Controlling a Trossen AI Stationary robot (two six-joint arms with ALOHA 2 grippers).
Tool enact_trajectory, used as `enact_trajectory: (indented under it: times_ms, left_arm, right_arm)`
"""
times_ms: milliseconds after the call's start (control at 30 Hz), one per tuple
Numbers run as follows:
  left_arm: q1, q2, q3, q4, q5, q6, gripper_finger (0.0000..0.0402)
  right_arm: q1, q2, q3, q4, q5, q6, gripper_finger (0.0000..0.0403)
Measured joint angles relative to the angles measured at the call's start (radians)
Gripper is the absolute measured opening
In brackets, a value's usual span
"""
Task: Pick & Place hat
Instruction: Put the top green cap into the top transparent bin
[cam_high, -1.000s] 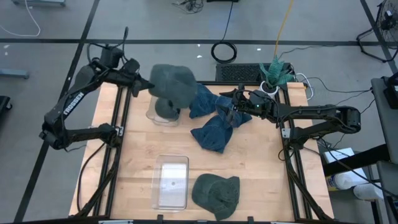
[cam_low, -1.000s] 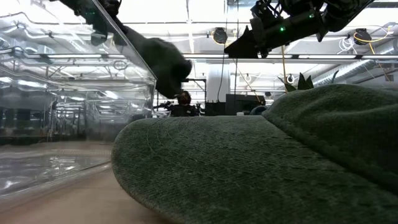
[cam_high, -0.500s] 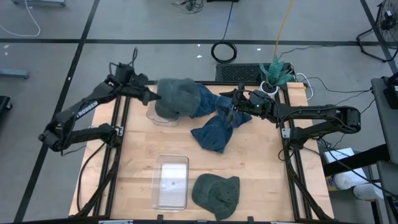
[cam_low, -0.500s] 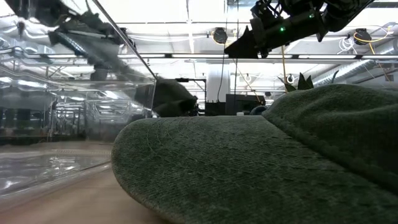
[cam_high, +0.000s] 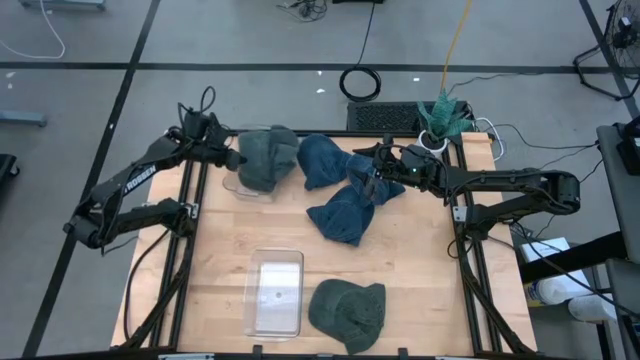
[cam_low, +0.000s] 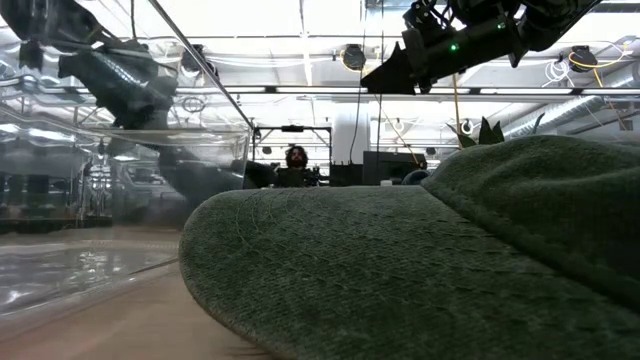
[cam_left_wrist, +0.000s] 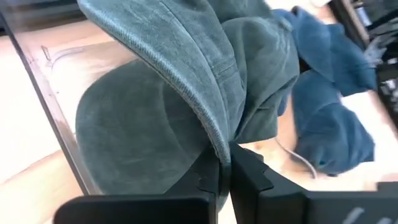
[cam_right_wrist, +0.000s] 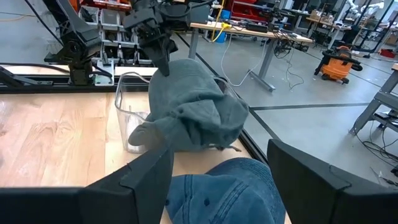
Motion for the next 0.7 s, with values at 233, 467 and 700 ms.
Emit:
enact_trajectory:
  times_ms: [233, 467, 700]
  left_arm:
    - [0.000, 0.000, 0.000, -0.032, -0.116, -0.012, 0.0012]
    - [0.000, 0.002, -0.002, -0.095, -0.245, -0.024, 0.0081]
    - [-0.005, 0.004, -0.005, -0.143, -0.399, -0.013, 0.0150]
  right_arm:
    - [0.000, 0.000, 0.000, 0.002, 0.000, 0.000, 0.0247]
    - [0.000, 0.000, 0.000, 0.002, 0.000, 0.000, 0.0247]
    - [0.000, 0.000, 0.000, 0.002, 0.000, 0.000, 0.0247]
